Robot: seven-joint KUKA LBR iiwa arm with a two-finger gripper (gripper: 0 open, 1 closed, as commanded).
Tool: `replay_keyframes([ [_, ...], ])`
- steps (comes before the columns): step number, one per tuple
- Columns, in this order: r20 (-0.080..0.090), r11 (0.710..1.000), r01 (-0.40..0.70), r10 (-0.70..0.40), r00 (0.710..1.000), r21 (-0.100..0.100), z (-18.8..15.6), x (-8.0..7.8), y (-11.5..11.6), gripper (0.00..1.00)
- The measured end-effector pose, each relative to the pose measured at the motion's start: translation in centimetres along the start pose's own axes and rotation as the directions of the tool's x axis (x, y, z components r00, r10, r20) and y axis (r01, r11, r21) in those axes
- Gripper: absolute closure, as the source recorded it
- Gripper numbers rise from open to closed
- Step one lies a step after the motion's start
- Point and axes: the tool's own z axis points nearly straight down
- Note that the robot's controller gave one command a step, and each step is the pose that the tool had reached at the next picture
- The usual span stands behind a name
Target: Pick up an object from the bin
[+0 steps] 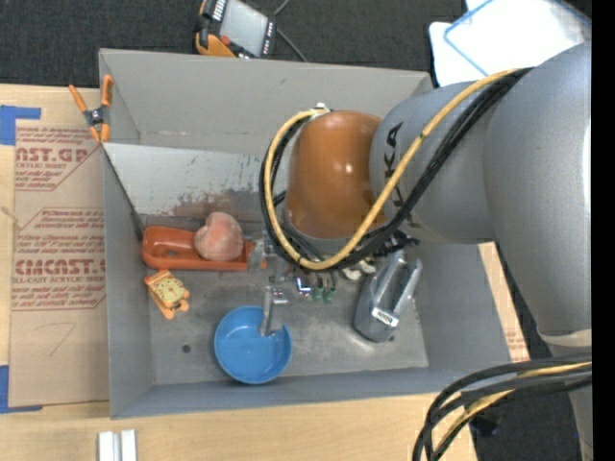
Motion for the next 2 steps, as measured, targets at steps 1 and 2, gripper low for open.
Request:
replay_keyframes([
  [1,0.0,1.0,0.0,0.0,1.0,0.0,0.0,0.0,0.0,0.0],
  [2,-0.001,0.981,0.196,-0.196,0.981,0.0,6.9,4.2,-1.9,0.0],
])
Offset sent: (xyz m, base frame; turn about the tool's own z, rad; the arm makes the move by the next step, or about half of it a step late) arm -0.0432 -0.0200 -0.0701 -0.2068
